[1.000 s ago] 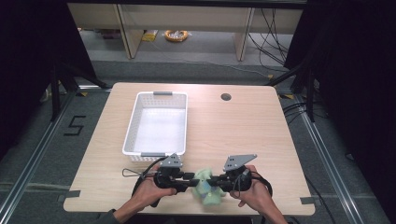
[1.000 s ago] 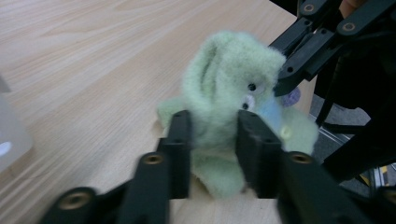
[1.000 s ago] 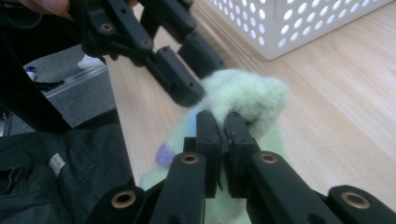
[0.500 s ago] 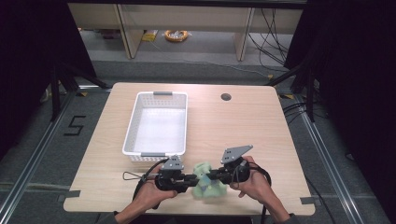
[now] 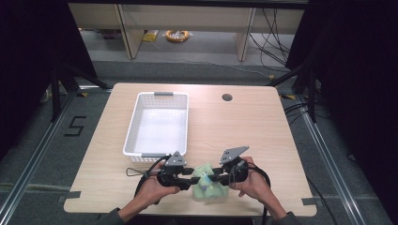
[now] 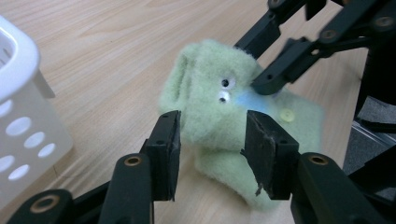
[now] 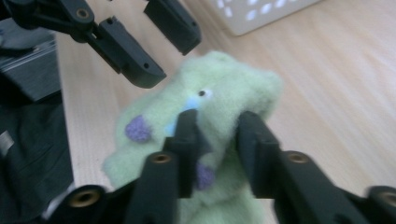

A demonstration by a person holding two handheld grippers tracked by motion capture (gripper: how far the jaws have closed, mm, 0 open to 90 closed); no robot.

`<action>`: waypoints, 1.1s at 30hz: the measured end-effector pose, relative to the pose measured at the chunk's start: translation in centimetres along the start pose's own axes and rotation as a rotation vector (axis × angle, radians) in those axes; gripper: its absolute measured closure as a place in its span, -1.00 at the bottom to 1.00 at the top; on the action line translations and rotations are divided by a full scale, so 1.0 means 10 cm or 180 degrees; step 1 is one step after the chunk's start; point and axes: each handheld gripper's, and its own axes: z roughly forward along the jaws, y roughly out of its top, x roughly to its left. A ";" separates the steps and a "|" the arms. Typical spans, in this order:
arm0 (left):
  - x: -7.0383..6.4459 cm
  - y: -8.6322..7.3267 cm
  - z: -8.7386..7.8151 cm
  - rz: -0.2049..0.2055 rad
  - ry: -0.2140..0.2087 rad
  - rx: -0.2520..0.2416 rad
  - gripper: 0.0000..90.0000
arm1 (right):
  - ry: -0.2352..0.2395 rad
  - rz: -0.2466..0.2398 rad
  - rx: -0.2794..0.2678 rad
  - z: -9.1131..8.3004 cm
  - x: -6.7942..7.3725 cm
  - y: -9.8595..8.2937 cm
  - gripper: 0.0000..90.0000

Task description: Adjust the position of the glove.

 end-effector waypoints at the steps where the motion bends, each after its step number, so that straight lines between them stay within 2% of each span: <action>1: 0.00 0.01 0.01 -0.0022 -0.0025 0.0003 0.24 | -0.0187 0.0087 -0.0067 -0.08 0.03 -0.02 0.38; 3: 0.01 0.02 0.01 -0.0037 -0.0004 -0.0006 0.24 | -0.0209 0.0111 -0.0112 -0.11 0.05 -0.04 0.37; 5: 0.01 0.04 0.00 -0.0025 -0.0025 -0.0003 0.21 | -0.0403 0.0199 -0.0193 -0.23 0.16 -0.10 0.30; 7: 0.03 0.06 0.01 -0.0012 -0.0037 0.0004 0.21 | -0.0412 0.0178 -0.0179 -0.26 0.19 -0.12 0.30; 8: 0.02 0.07 0.02 -0.0036 -0.0032 -0.0008 0.20 | -0.0486 0.0193 -0.0205 -0.30 0.25 -0.17 0.30; 9: 0.04 0.09 0.02 0.0001 -0.0027 0.0017 0.20 | -0.0487 0.0187 -0.0184 -0.32 0.28 -0.19 0.30; 11: 0.04 0.12 0.04 -0.0012 -0.0041 0.0014 0.19 | -0.0555 0.0224 -0.0157 -0.35 0.36 -0.26 0.30; 12: 0.04 0.14 0.06 -0.0004 -0.0051 0.0033 0.19 | -0.0546 0.0253 -0.0151 -0.34 0.40 -0.29 0.30; 13: 0.05 0.15 0.08 -0.0003 -0.0068 0.0057 0.17 | -0.0521 0.0220 -0.0089 -0.34 0.45 -0.34 0.30; 17: 0.07 0.21 0.18 -0.0007 -0.0104 0.0147 0.15 | -0.0533 0.0244 -0.0035 -0.27 0.50 -0.38 0.29; 18: 0.08 0.23 0.20 -0.0011 -0.0121 0.0154 0.15 | -0.0521 0.0265 0.0025 -0.27 0.50 -0.38 0.29; 19: 0.07 0.24 0.22 -0.0033 -0.0131 0.0166 0.15 | -0.0539 0.0287 -0.0026 -0.23 0.51 -0.39 0.29; 20: 0.08 0.25 0.24 -0.0016 -0.0147 0.0200 0.14 | -0.0532 0.0329 0.0030 -0.23 0.51 -0.39 0.28; 21: 0.09 0.26 0.27 -0.0002 -0.0151 0.0235 0.10 | -0.0504 0.0274 -0.0007 -0.19 0.51 -0.39 0.29; 23: 0.09 0.28 0.30 -0.0019 -0.0174 0.0248 0.09 | -0.0536 0.0272 -0.0054 -0.16 0.52 -0.39 0.29; 24: 0.09 0.28 0.31 -0.0036 -0.0186 0.0256 0.08 | -0.0575 0.0248 0.0018 -0.14 0.53 -0.38 0.28; 25: 0.10 0.29 0.33 -0.0018 -0.0192 0.0288 0.04 | -0.0592 0.0186 0.0009 -0.09 0.53 -0.38 0.30; 26: 0.10 0.29 0.35 -0.0032 -0.0215 0.0312 0.04 | -0.0592 0.0186 0.0009 -0.09 0.53 -0.38 0.30; 27: 0.10 0.29 0.38 -0.0006 -0.0257 0.0372 0.04 | -0.0558 0.0169 0.0030 -0.06 0.52 -0.39 0.44; 28: 0.10 0.29 0.38 -0.0006 -0.0257 0.0372 0.03 | -0.0558 0.0169 0.0030 -0.06 0.52 -0.39 0.44; 30: 0.11 0.28 0.40 -0.0005 -0.0257 0.0417 0.06 | -0.0538 0.0161 0.0100 -0.06 0.50 -0.41 0.65; 32: 0.12 0.27 0.41 -0.0013 -0.0274 0.0436 0.21 | -0.0552 0.0111 0.0030 -0.06 0.48 -0.42 0.78; 33: 0.12 0.27 0.41 -0.0013 -0.0291 0.0445 0.43 | -0.0546 0.0111 0.0078 -0.08 0.47 -0.42 0.84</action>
